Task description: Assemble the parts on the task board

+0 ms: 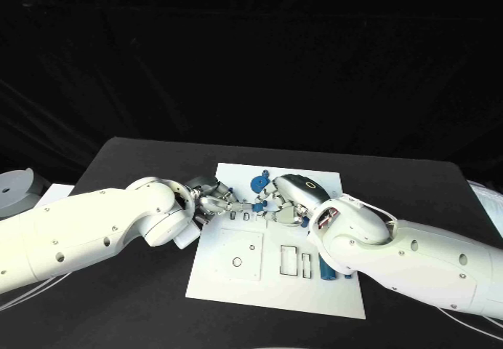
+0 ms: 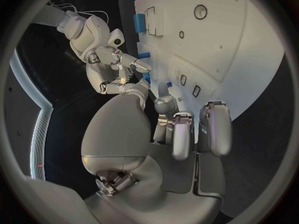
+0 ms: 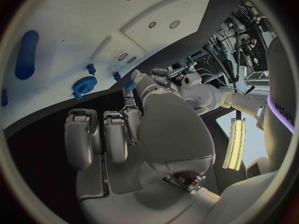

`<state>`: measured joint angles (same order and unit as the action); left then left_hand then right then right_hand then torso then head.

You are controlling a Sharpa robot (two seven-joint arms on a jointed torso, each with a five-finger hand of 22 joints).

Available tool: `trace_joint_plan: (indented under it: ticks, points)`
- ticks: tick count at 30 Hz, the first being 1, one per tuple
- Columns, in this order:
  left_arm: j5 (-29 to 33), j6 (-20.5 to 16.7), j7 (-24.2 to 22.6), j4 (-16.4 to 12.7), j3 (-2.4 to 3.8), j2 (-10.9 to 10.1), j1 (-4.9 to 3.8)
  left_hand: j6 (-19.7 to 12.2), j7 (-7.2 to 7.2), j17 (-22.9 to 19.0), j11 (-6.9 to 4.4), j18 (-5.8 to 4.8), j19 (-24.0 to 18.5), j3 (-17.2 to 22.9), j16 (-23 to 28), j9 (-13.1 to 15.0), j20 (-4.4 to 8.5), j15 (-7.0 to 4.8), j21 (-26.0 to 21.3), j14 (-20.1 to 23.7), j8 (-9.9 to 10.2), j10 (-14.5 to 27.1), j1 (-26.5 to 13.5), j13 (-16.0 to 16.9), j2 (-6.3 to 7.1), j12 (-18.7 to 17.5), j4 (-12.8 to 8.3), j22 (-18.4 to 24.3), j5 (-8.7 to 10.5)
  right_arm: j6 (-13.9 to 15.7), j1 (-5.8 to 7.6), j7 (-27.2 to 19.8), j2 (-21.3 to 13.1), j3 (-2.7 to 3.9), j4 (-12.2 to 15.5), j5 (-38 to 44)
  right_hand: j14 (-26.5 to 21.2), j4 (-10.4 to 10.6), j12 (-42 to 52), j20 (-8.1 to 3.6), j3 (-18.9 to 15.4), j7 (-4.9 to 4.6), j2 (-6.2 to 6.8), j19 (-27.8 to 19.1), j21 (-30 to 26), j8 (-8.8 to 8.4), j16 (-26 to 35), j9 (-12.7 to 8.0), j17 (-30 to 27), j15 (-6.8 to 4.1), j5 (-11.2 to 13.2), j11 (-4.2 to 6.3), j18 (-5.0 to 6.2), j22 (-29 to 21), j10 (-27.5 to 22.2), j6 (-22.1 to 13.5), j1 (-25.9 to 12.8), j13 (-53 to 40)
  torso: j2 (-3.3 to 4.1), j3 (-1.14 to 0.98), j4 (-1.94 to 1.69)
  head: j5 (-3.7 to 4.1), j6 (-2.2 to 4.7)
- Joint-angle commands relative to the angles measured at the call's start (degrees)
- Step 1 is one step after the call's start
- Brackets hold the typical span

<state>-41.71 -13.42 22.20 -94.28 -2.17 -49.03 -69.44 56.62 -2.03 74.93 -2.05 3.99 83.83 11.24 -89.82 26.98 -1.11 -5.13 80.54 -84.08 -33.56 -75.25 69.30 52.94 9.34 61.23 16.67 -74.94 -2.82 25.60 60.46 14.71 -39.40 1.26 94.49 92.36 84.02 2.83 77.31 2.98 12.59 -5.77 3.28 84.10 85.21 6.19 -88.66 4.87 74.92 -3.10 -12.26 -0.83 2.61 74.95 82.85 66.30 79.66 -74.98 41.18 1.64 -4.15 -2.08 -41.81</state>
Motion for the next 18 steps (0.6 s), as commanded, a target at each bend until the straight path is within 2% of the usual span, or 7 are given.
trace_joint_plan:
  ticks: [1,10,18]
  points:
    - [0.05,-0.06,0.05,-0.13,0.05,0.09,0.01,0.34,0.02,15.07,-0.01,-0.97,1.01,-1.20,-0.18,-0.12,0.27,-0.31,0.45,-5.92,-0.30,-0.56,-1.12,0.22,-0.25,0.52,0.04,-2.47,0.01,-1.27,0.01,0.55,0.17,0.01,-0.07,0.79,5.61,0.16,0.13,-0.44,0.30,0.96,-0.80,1.96,0.20,0.26,-0.31,0.08,13.41,-0.52,-0.12,0.64,-0.63,6.24,0.79,1.39,0.01,-4.84,-0.01,0.05,-0.05,0.17,0.02]
    - [0.23,0.15,0.39,-0.11,0.06,0.14,0.01,0.43,0.14,15.07,-0.09,-1.04,1.14,-2.49,-0.18,-0.20,0.30,-0.37,0.72,-5.92,-0.46,-0.79,-1.70,0.70,-0.64,0.94,-0.01,-2.85,0.00,-1.21,0.01,0.64,0.45,0.00,0.02,1.55,5.61,0.15,0.22,-0.45,0.35,0.97,-0.77,1.97,0.21,0.27,-0.31,0.08,13.42,-0.53,-0.06,0.64,-0.63,6.26,0.84,1.42,-0.04,-4.91,0.02,0.01,-0.04,-0.05,-0.07]
    - [0.24,0.52,0.71,-0.08,0.06,0.25,0.01,0.39,0.31,15.07,-0.25,-1.05,1.13,-2.66,-0.18,-0.29,0.40,-0.50,0.78,-5.92,-0.66,-0.79,0.62,0.76,-1.22,1.00,-0.59,-2.98,-0.04,-0.59,0.01,0.60,0.50,0.00,0.49,2.11,5.62,0.13,0.24,-0.46,0.41,0.99,-0.74,1.97,0.21,0.28,-0.34,0.09,13.47,-0.54,0.00,0.65,-0.63,6.25,0.86,1.45,-0.06,-4.93,0.03,-0.01,-0.05,-0.02,-0.18]
